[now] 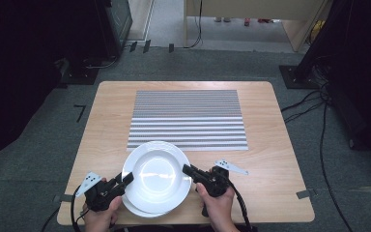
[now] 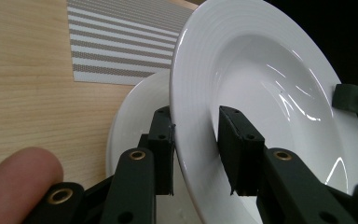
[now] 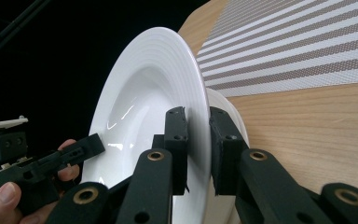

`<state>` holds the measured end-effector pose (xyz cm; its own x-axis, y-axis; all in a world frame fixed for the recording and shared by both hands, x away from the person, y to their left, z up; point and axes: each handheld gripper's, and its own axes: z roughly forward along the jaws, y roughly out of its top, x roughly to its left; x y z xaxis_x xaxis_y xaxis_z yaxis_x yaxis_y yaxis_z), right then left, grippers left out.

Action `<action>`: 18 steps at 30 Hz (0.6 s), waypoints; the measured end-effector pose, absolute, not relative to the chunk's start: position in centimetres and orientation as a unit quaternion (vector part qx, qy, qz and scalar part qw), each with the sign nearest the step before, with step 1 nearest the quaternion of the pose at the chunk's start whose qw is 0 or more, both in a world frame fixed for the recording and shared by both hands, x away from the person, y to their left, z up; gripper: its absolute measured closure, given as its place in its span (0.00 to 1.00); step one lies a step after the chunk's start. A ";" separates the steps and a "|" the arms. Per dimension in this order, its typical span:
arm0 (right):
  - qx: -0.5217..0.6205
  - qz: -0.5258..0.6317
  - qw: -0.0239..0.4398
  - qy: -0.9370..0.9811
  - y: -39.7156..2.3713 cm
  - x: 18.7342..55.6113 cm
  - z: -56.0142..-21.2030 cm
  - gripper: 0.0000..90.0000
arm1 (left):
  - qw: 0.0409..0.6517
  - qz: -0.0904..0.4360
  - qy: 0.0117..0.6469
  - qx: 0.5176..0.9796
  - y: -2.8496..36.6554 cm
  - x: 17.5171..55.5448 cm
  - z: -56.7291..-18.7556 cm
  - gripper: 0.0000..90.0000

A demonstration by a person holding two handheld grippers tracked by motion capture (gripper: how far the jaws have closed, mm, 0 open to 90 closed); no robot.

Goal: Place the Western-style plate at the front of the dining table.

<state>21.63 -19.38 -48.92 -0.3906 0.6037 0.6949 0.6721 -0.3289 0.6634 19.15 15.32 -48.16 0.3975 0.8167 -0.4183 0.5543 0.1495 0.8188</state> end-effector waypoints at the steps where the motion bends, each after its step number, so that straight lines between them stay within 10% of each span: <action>1: -0.551 -0.600 0.028 -0.579 -19.4 21.6 -48.9 0.89 | 0.537 0.123 0.533 0.642 15.2 19.2 -48.0 0.76; 18: -0.557 -0.603 0.008 -0.571 -21.5 21.5 -47.7 0.88 | 0.538 0.104 0.532 0.646 13.0 20.0 -46.8 0.78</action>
